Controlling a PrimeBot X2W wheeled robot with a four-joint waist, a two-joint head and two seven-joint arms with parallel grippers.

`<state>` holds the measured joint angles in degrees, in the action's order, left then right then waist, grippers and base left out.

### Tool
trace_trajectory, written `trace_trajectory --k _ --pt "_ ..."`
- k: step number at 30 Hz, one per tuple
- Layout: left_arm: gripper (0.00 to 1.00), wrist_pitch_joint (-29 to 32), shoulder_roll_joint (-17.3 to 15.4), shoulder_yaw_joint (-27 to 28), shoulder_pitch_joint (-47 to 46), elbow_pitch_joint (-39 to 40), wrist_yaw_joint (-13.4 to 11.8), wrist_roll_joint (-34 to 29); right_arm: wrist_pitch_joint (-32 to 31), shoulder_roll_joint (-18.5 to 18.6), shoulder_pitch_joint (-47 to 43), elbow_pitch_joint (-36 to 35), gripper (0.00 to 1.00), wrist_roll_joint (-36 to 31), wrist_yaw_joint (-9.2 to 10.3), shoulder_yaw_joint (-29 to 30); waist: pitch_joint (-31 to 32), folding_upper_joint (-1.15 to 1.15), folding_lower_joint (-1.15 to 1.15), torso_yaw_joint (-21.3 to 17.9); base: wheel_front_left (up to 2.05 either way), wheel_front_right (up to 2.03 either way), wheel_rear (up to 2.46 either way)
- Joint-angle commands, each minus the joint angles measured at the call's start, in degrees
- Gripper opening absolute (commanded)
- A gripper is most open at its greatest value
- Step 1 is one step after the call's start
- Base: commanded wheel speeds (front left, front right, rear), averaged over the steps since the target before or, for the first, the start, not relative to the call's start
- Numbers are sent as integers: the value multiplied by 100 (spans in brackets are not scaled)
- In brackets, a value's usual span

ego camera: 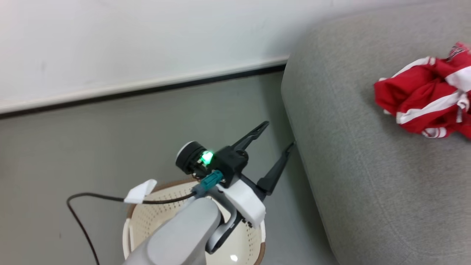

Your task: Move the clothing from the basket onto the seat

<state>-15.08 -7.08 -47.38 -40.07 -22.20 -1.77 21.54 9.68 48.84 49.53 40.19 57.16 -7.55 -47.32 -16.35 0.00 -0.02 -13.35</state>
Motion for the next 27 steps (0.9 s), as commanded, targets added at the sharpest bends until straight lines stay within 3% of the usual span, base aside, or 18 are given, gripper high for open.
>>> trace_trajectory --k 1,7,15,20,27 --pt "100 -10 -75 60 128 44 -31 38 75 53 58 -100 100 56 13 -50 349 0 2 -102 0 0 0" --pt "100 -7 -200 439 467 257 -118 103 373 121 34 -478 100 -85 13 -182 814 0 2 -46 0 0 0" --pt "100 -7 -462 1100 1042 524 -359 215 539 -176 -470 -1078 100 -427 13 42 1346 0 2 133 0 0 0" --pt "100 -7 -632 1502 1446 652 -518 290 549 -609 -1159 -1469 100 -808 13 788 1557 0 2 282 0 0 0" --pt "100 -7 -731 2104 2209 856 -684 388 539 -1489 -2464 -2111 100 -1439 13 2093 1750 0 2 482 0 0 0"
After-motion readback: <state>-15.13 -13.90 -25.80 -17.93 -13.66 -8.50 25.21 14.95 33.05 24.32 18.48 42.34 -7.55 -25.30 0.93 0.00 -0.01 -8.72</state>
